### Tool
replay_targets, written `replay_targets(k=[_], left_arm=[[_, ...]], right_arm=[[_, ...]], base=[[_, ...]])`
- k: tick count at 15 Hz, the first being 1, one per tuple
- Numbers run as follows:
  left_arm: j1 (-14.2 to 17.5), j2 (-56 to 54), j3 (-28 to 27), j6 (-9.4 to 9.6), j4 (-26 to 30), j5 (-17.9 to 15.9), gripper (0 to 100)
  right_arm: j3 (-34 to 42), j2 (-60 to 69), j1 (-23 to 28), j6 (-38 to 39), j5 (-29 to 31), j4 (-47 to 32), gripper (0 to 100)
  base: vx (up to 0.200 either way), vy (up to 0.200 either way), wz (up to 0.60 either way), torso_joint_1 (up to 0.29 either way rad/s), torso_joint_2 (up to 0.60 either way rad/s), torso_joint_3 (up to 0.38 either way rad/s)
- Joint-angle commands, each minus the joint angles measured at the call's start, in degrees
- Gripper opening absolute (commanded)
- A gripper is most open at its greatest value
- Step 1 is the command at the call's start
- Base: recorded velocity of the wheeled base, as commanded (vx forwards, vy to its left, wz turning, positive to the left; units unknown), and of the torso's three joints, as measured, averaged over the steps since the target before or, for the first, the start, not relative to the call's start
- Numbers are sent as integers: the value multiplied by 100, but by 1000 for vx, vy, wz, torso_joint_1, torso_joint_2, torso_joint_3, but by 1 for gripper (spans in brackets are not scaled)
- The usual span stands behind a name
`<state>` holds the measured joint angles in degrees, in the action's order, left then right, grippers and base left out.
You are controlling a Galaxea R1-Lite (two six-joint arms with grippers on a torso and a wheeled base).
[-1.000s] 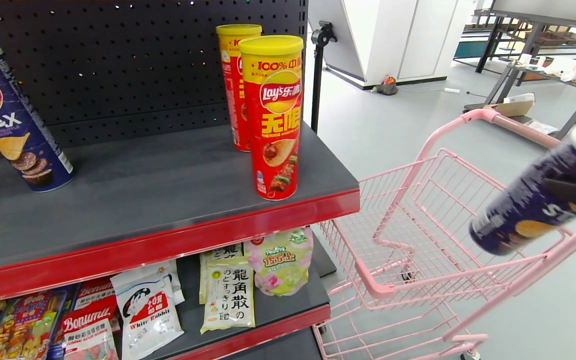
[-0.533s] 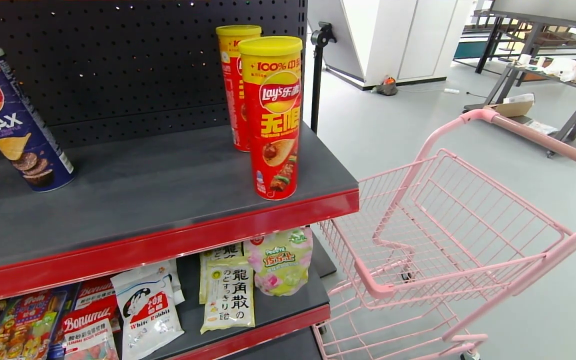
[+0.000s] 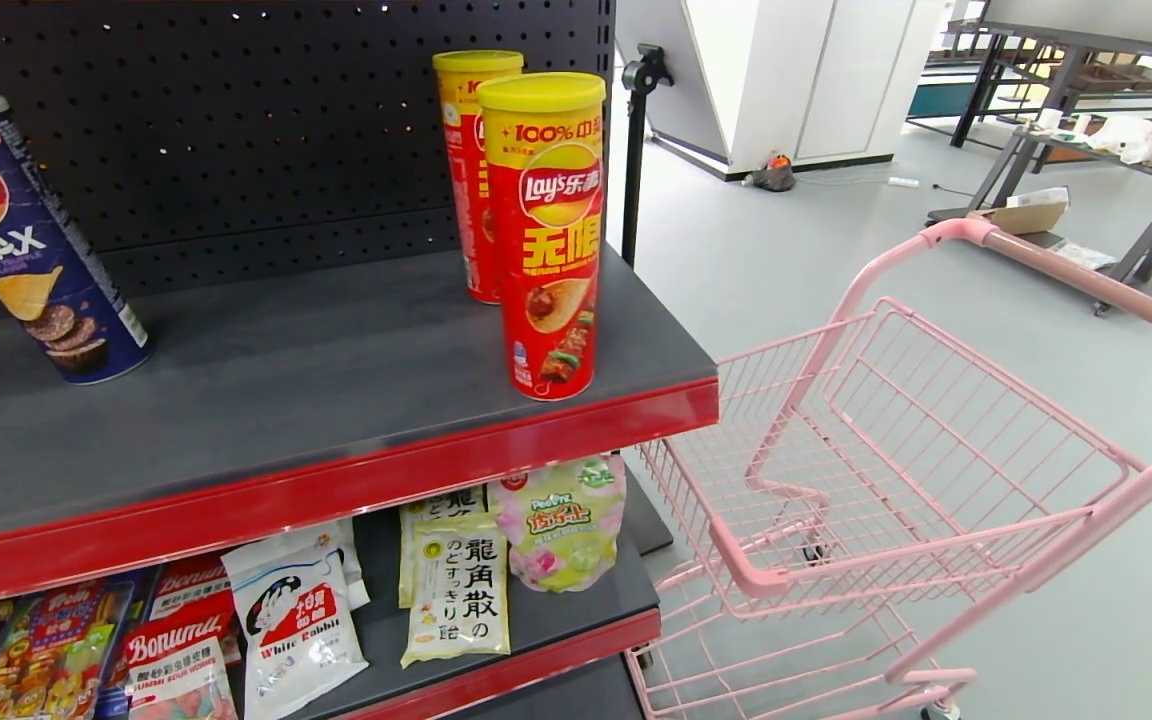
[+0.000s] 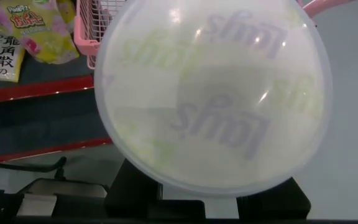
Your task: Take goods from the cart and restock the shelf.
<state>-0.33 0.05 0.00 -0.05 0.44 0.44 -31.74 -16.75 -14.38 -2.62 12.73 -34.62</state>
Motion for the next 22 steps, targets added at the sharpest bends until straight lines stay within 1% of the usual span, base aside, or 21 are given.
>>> replay_targets(k=[1, 3, 6, 10, 14, 22], left_arm=[[-2, 4, 0, -4, 0, 0, 100], [-2, 4, 0, -4, 0, 0, 100], [-2, 4, 0, -4, 0, 0, 100], [-2, 4, 0, -4, 0, 0, 100], [-2, 4, 0, -4, 0, 0, 100], [-2, 4, 0, -4, 0, 0, 100]], right_arm=[[-51, -4, -73, -2, 11, 8, 0], [-78, -30, -223, -2, 19, 166, 0], [-51, -30, -240, -2, 19, 184, 0], [-7, -39, -240, -2, 19, 184, 0], [10, -39, -240, -2, 19, 184, 0], [19, -83, -240, -54, 19, 193, 0]], base=[[0, 0, 0, 0, 0, 0], [0, 0, 0, 0, 0, 0], [0, 0, 0, 41, -112, -75], [0, 0, 0, 167, -492, -316], [0, 0, 0, 231, -588, -364], [0, 0, 0, 171, -402, -236]])
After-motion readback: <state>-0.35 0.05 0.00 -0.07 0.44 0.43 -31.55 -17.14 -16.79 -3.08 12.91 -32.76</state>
